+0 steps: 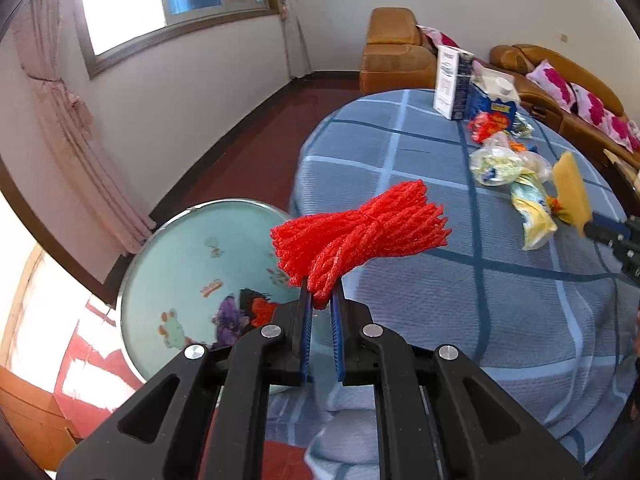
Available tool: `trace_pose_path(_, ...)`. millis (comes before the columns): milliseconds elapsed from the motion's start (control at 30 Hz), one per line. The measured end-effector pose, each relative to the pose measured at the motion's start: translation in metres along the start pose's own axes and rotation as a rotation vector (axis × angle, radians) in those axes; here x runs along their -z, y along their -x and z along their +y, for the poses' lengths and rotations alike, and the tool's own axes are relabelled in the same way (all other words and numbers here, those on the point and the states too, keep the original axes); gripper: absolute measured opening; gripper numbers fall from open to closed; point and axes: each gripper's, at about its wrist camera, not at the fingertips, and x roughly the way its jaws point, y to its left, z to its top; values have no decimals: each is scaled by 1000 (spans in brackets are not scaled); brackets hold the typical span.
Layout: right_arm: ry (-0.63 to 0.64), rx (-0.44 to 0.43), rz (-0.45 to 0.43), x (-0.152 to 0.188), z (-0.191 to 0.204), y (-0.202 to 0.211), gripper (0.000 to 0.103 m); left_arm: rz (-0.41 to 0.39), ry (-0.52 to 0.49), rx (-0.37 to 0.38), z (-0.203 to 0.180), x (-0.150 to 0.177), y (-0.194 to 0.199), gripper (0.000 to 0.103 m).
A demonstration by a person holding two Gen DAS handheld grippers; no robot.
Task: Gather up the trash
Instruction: 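Carry the red net over the wastebasket with the left tool while the right tool carries the sponge there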
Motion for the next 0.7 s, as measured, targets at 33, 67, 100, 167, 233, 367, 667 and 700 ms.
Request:
trace_pose_path(33,22,-6,-7,-6,4,-1,17,2,6,-7,4,0,0,9)
trace_pose_path(67,37,-9,-12,-12,7,-3,17,3,11,-18,8,0,0,9)
trace_pose_path(100,52,-20,-15,-19,12,-5,17,4,17,-35,14,0,0,9)
trace_pose_path(167,67,-65,-17,-34,21,-12,17,7,32,-57,23,2,0,9)
trace_pose_path(233,74,-98,-15,-47,30,-21,17,11,45,-94,32,3,-2,9)
trace_pose_path(367,113,-138,-18,-65,53,-39,17,25,56,-167,48,7,-5,9)
trace_pose_path(667,213,-198,9,-92,105,-78,17,46,65,-289,73,13,-10,9)
trace_pose_path(700,217,-201,12,-93,108,-81,17,49,68,-303,78,13,-10,9)
